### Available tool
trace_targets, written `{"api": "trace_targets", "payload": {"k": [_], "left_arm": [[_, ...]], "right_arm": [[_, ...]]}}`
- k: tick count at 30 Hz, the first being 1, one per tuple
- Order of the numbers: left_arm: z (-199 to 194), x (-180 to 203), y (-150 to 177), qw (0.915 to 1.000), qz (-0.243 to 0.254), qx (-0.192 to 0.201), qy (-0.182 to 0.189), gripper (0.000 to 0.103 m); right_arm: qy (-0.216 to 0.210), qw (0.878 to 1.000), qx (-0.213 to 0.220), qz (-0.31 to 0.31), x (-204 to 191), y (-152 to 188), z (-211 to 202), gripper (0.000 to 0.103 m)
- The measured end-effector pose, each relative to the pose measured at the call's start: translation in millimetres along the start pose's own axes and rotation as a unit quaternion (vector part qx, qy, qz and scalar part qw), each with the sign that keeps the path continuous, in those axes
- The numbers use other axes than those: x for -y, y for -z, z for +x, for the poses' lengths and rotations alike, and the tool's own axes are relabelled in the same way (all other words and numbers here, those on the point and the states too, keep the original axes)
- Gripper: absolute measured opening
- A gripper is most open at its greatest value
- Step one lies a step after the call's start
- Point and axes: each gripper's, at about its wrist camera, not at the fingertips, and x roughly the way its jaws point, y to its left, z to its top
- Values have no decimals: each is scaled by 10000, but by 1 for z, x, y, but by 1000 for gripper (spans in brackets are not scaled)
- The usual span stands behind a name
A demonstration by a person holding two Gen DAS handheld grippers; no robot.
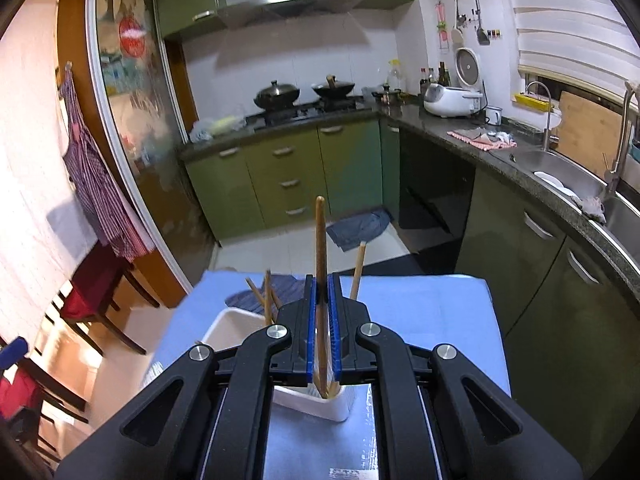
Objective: Organize utensils
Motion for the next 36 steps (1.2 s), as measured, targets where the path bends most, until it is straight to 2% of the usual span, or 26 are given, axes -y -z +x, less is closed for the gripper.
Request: {"api": "trace_targets", "payload": {"k": [3,5,6,10,12,13,19,22,24,26,28,32,36], "left_arm": [[2,1,1,10000,-38,-18,16,90],[1,3,3,10000,-27,-37,14,90],[1,4,3,10000,-7,-48,5,91],[2,7,6,10000,20,-64,-35,91],[4,8,10,10000,-22,-75,1,92],[5,8,12,9999,-56,-85,23,93],[19,13,36,9991,-202,-312,190,94],[20,14,49,9988,-255,-365,209,94],[16,17,59,9987,-268,-392,174,94],[10,18,65,9987,-295,-380,139,94],[1,21,71,9988,-335,-345,101,94],[-26,28,80,9991,-342,-244,23,94],[-52,36,85,9996,-273,-82,-71,96]], "right_arm": [[-1,9999,-144,-77,-4,12,10,8],[54,9998,-142,-89,-6,18,10,23],[64,9999,-100,-78,-6,20,6,23],[-25,9999,132,-92,-8,30,-28,25],[0,9995,289,-131,-8,43,-49,33],[22,9992,361,-151,-9,53,-60,39],[222,9984,516,-117,-4,133,-99,47],[316,9979,561,-39,-3,174,-112,56],[371,9973,633,-10,-4,196,-121,64],[419,9963,754,-37,-7,214,-133,76],[482,9948,892,-103,-14,227,-147,81],[550,9918,1138,-192,-28,244,-179,89],[612,9901,1242,-242,-37,253,-211,91]]}}
